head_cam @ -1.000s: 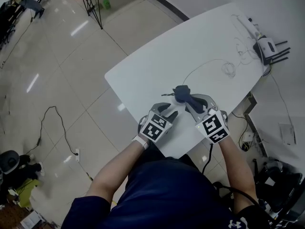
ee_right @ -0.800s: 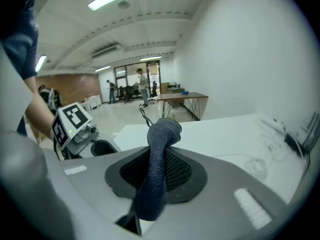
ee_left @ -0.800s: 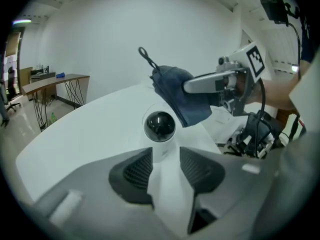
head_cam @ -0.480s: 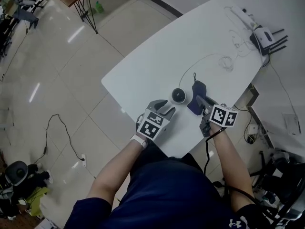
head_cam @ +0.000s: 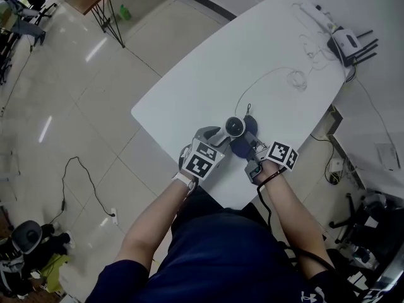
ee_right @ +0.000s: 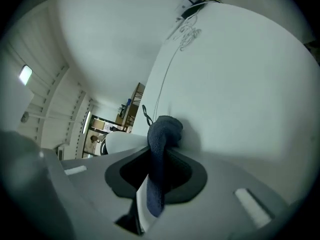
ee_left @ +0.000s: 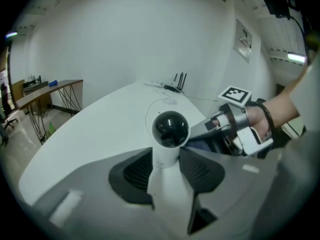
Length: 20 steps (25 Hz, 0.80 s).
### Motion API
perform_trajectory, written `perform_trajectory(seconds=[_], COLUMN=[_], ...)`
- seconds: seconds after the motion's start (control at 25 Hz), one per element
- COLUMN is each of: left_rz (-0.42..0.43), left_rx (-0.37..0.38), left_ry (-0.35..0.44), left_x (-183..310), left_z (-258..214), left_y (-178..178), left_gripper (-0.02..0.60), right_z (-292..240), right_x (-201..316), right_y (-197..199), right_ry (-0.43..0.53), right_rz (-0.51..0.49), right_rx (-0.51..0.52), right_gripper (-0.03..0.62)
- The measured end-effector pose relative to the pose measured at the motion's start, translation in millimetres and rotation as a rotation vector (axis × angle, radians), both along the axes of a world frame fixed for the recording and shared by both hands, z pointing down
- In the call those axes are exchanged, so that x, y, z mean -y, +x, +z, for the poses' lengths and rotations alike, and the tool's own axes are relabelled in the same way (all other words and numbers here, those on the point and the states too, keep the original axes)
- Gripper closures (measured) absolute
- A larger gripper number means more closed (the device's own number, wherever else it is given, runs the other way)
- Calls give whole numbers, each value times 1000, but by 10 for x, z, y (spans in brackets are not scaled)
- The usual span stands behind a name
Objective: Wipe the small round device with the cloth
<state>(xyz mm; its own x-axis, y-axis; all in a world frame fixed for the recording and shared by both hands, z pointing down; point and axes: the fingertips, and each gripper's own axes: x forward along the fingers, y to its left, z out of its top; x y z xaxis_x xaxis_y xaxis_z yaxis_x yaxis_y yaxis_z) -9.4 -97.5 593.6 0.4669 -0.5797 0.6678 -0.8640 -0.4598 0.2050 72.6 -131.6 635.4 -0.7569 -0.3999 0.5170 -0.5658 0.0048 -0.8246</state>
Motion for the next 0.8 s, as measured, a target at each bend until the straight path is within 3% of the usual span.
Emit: perform_trajectory(seconds=[0.28,0.48,0.64,0.8], left_rz=[66,79,88,95], left_rx=[-12,-20,-19,-17], left_ry=[9,9,11,11], left_x=[28,37,32,4], left_z=[3,21,22,28], left_y=[87,157,159,166], left_gripper=[413,411,411,411], right_z=[-332,-718,-995,-1051], right_x=[57,145,125,-89], right_y=[-52,-117,-255,-461], right_ry=[50,200,395,630], right_rz=[27,-29,-147,-393], right_rx=[30,-32,-161,-368], right_gripper=[520,520,520,520])
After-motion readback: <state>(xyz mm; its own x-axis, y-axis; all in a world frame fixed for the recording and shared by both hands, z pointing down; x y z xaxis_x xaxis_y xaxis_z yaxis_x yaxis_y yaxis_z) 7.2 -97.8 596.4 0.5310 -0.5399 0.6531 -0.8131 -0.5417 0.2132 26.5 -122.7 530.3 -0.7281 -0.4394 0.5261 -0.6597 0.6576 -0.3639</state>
